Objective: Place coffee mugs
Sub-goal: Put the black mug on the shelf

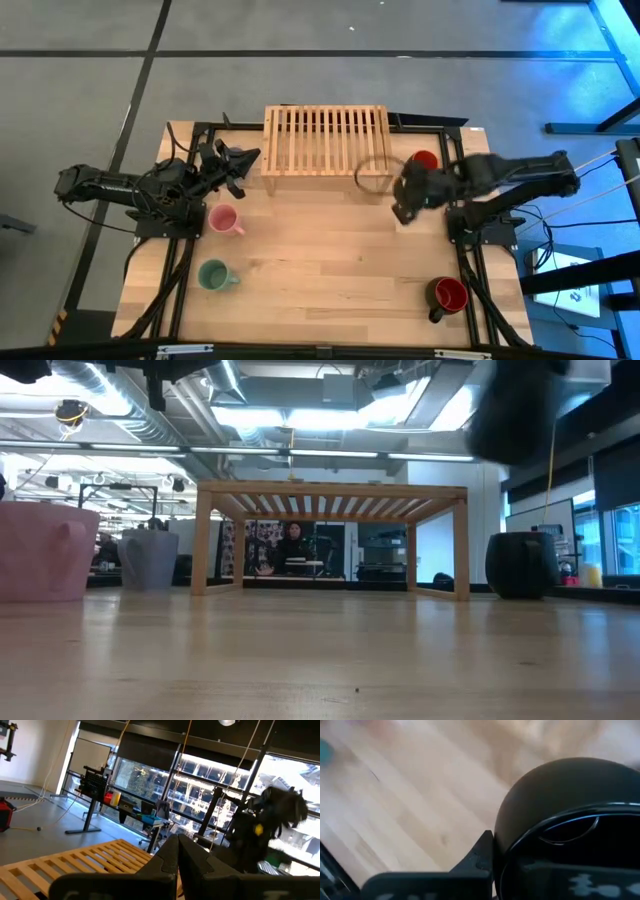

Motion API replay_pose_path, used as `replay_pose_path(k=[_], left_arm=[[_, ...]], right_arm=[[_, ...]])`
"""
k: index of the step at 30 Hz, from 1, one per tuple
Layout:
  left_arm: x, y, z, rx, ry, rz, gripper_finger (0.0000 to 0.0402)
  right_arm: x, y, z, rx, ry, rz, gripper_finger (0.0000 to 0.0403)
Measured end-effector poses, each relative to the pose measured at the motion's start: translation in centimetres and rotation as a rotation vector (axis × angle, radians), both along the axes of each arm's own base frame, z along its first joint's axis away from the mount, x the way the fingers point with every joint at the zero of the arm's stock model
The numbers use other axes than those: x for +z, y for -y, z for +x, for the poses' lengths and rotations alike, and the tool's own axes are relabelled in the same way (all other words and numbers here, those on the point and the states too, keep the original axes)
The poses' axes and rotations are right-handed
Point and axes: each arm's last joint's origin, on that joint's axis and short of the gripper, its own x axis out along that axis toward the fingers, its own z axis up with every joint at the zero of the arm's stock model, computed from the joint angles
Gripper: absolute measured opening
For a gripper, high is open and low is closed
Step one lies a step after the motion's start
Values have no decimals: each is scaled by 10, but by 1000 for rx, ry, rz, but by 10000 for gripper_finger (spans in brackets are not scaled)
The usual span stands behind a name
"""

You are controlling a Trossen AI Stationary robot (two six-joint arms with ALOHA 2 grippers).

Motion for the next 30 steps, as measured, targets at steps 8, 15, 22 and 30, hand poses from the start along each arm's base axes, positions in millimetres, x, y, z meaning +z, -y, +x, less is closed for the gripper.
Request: replay_pose_path(k=[8, 15, 22, 30], left_arm=[[0, 0, 0, -7, -1, 1, 0], [0, 0, 0, -9, -2, -4, 0], [-1, 0, 0, -10, -8, -4, 0], [-2, 0, 1, -8, -21, -4, 0]], right_arm=[[47, 55, 34, 108, -47, -171, 3], [64, 117, 62, 144, -88, -157, 4], [57, 181, 80, 151, -18, -62, 4], [25, 228, 85, 89, -65, 61, 6]])
